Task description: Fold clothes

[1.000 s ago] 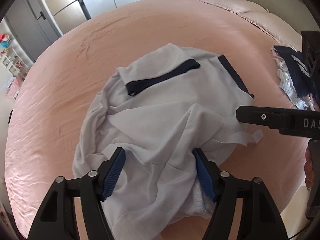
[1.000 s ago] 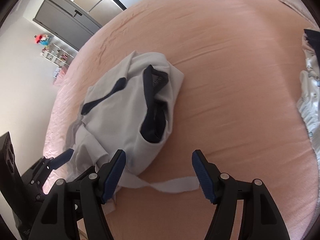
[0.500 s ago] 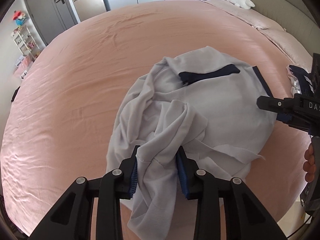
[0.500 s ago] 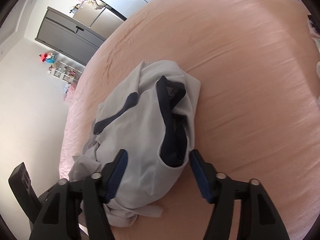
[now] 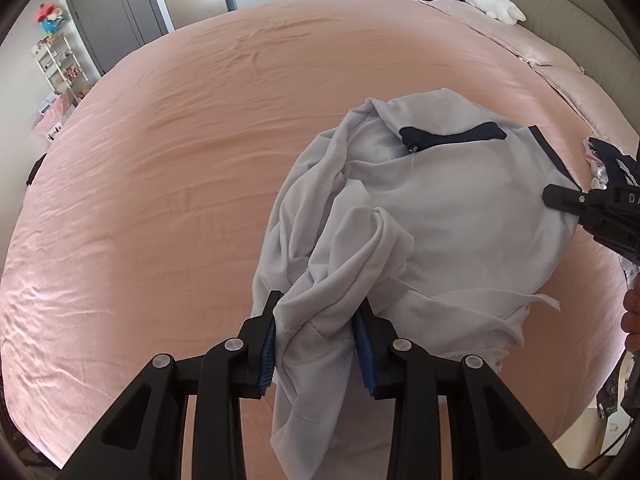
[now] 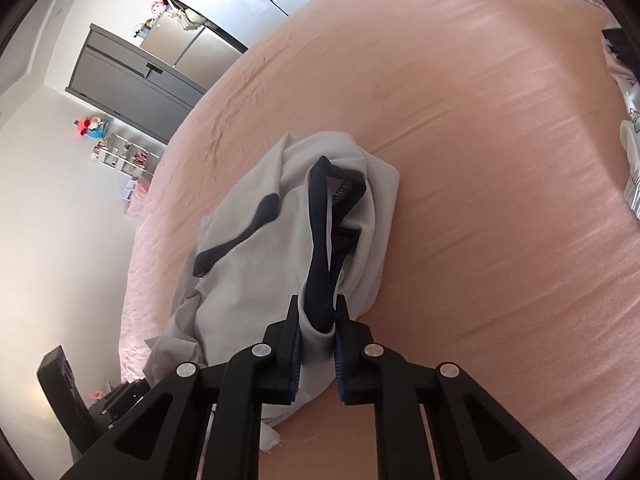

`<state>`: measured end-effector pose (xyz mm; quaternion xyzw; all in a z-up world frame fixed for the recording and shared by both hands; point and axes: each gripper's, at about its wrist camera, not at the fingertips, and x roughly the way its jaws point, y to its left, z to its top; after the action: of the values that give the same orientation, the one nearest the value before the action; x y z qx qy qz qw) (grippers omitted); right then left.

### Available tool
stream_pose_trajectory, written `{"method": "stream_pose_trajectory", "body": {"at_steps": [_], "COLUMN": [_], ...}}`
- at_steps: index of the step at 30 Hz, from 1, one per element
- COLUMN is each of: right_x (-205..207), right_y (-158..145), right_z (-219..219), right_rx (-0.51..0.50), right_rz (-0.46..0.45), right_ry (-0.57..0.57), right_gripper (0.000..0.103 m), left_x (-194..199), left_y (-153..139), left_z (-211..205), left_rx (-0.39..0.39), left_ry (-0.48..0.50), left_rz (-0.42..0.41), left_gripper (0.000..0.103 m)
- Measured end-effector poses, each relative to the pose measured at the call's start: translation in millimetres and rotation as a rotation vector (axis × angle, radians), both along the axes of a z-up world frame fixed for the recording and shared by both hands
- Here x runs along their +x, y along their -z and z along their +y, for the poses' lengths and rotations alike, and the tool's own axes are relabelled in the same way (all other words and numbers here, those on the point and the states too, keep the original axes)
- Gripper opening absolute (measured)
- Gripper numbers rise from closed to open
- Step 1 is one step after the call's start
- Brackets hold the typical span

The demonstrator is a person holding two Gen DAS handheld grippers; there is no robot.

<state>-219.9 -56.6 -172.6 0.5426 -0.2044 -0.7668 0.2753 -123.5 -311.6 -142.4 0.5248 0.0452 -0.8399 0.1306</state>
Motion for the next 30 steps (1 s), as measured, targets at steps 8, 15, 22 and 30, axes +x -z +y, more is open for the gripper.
{"method": "stream_pose_trajectory", "body": {"at_steps": [8,15,22,30], "right_x": [5,5,9,14], "right_y": [-20,-21,-20,-36], "right_z": [-5,-8,-10,-25], "right_rx": [0.028,0.055,0.095,0.184], "right_rz": [0.042,0.030,0.038,0.112], "right_ry": [-0.019,-0.015,-0.009,-0.056], "right_gripper": [0.010,0.010,0.010,0.010], "left_x": [23,43,82,104], "left_y": [2,-4,-8,-5], "left_z": [-15,-44,-92,-125], "left_rx": [-0.006,-0.053,-0.106,-0.031], "left_ry": [-0.071,-0.153,-0.276,-0.298], "left_rz": [0.000,-0.004,-0.018,0.049], "left_gripper": [0.031,0.030,0.030,0.030]}}
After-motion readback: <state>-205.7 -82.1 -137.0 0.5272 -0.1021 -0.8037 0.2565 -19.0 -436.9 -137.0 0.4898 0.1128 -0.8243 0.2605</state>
